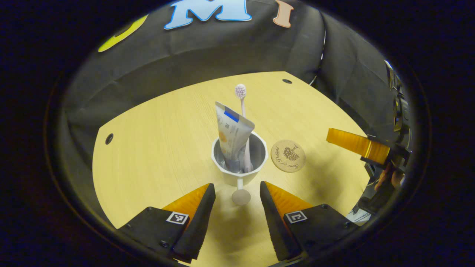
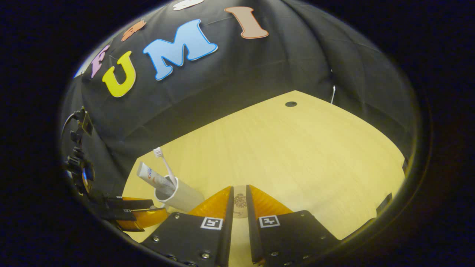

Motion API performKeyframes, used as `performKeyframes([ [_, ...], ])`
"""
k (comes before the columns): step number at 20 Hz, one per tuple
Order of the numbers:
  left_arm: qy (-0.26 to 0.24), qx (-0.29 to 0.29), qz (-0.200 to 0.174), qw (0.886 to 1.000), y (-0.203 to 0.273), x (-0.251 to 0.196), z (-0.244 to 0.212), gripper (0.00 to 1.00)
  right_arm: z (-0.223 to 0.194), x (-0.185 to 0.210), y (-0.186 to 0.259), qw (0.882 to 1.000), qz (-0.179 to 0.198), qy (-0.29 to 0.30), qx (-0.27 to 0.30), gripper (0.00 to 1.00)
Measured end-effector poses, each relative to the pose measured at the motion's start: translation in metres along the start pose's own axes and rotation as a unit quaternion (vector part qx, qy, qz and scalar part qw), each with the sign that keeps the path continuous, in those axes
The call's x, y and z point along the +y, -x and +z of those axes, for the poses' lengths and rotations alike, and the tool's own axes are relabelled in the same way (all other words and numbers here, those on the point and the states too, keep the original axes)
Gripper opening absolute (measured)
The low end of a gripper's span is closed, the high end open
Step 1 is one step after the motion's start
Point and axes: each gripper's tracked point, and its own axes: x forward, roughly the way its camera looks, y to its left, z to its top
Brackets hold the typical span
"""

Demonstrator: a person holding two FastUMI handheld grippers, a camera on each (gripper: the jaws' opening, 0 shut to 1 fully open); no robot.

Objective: Put the toothbrush and toothpaste on the desktop into the cup, then pick up the cup and place it on the coaster on the desktop.

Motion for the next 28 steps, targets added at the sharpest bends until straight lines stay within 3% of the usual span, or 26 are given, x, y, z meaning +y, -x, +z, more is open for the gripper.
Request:
performKeyframes([
  [10, -0.038, 0.093, -0.003, 0.995, -0.038, 0.0, -0.012, 0.76, 0.003, -0.08, 0.017, 0.997, -0.06, -0.037, 0.013, 0.21],
  [12, -0.044, 0.104, -0.002, 0.994, -0.045, -0.001, -0.014, 0.6, 0.003, -0.089, 0.021, 0.997, -0.066, -0.042, 0.015, 0.22],
  [14, -0.046, 0.112, -0.005, 0.993, -0.05, -0.002, -0.017, 0.59, 0.001, -0.096, 0.024, 0.996, -0.07, -0.044, 0.017, 0.22],
  [16, -0.045, 0.115, -0.009, 0.992, -0.049, -0.004, -0.019, 0.37, 0.001, -0.102, 0.026, 0.996, -0.074, -0.05, 0.019, 0.22],
  [28, -0.071, 0.096, -0.024, 0.993, -0.047, -0.029, -0.007, 0.32, -0.001, -0.11, 0.027, 0.995, -0.071, -0.058, 0.029, 0.21],
])
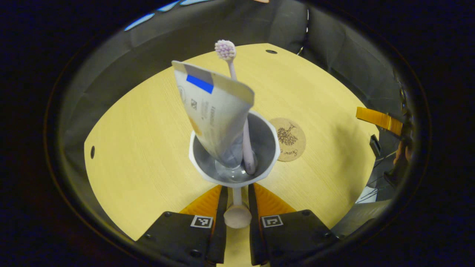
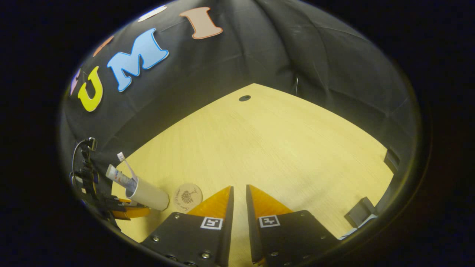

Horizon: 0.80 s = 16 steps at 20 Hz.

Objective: Put the toothbrush and toothpaste on the desktop into the cup, then pick up the cup and place it on the coaster on the desktop.

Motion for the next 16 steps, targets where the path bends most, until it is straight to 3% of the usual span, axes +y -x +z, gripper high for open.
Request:
performKeyframes([
  [13, -0.042, -0.016, -0.027, 0.999, -0.002, -0.046, 0.038, 0.33, 0.001, -0.028, 0.004, 1.0, -0.011, -0.03, 0.0, 0.21],
  [14, -0.043, -0.016, -0.029, 0.999, -0.003, -0.049, 0.04, 0.33, 0.0, -0.031, 0.004, 0.999, -0.012, -0.033, 0.0, 0.16],
  [16, -0.046, -0.014, -0.033, 0.998, -0.006, -0.052, 0.041, 0.33, 0.002, -0.036, 0.005, 0.999, -0.014, -0.038, -0.001, 0.21],
])
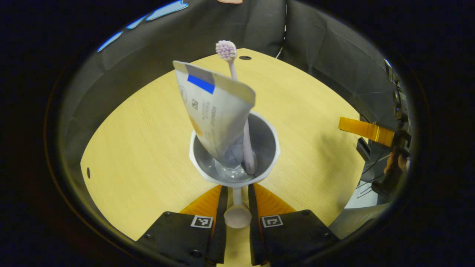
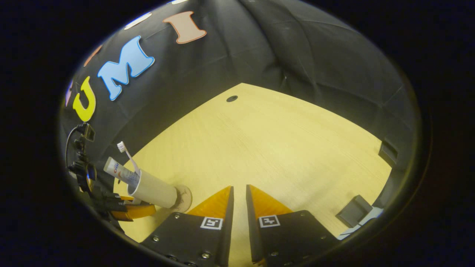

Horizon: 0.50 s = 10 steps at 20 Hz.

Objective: Put the toothbrush and toothpaste on the desktop into the cup, then pick up the cup and place it on the coaster on the desktop.

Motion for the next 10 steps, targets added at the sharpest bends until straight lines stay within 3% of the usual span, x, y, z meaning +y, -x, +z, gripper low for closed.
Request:
performKeyframes([
  [2, -0.004, 0.002, -0.002, 1.0, -0.002, 0.001, 0.0, 0.33, 0.001, -0.006, 0.001, 1.0, -0.003, -0.006, -0.001, 0.21],
  [3, -0.005, 0.004, -0.003, 1.0, -0.003, 0.002, 0.0, 0.33, 0.001, -0.009, 0.002, 1.0, -0.004, -0.01, 0.0, 0.16],
  [5, -0.006, 0.008, -0.004, 1.0, -0.003, 0.004, 0.0, 0.32, 0.002, -0.011, 0.003, 1.0, -0.009, -0.014, 0.002, 0.21],
  [10, -0.007, 0.01, -0.004, 1.0, -0.004, 0.007, 0.001, 0.32, 0.001, -0.017, 0.004, 1.0, -0.012, -0.021, 0.009, 0.21],
])
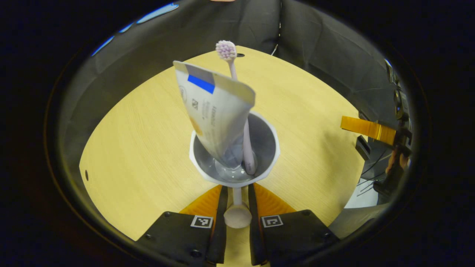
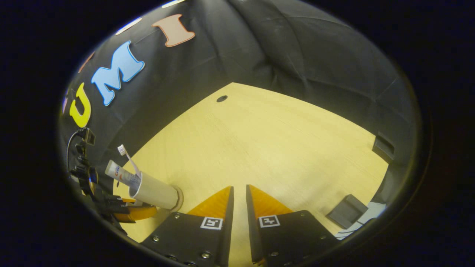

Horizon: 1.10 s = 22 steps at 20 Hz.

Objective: Put the toothbrush and toothpaste on the desktop into the cup, then pick up the cup and place it on the coaster on the desktop.

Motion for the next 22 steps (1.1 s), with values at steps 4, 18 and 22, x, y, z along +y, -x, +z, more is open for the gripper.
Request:
performKeyframes([
  [4, -0.013, -0.003, 0.018, 1.0, -0.004, 0.004, -0.003, 0.34, 0.001, 0.0, -0.001, 1.0, 0.001, 0.002, 0.002, 0.16],
  [18, 0.007, -0.106, 0.056, 0.993, 0.064, -0.007, 0.018, 0.45, 0.0, 0.061, 0.005, 0.994, 0.072, 0.081, 0.005, 0.21],
  [22, 0.045, -0.174, 0.086, 0.98, 0.108, -0.006, 0.039, 0.45, 0.004, 0.093, 0.016, 0.986, 0.109, 0.129, -0.002, 0.21],
])
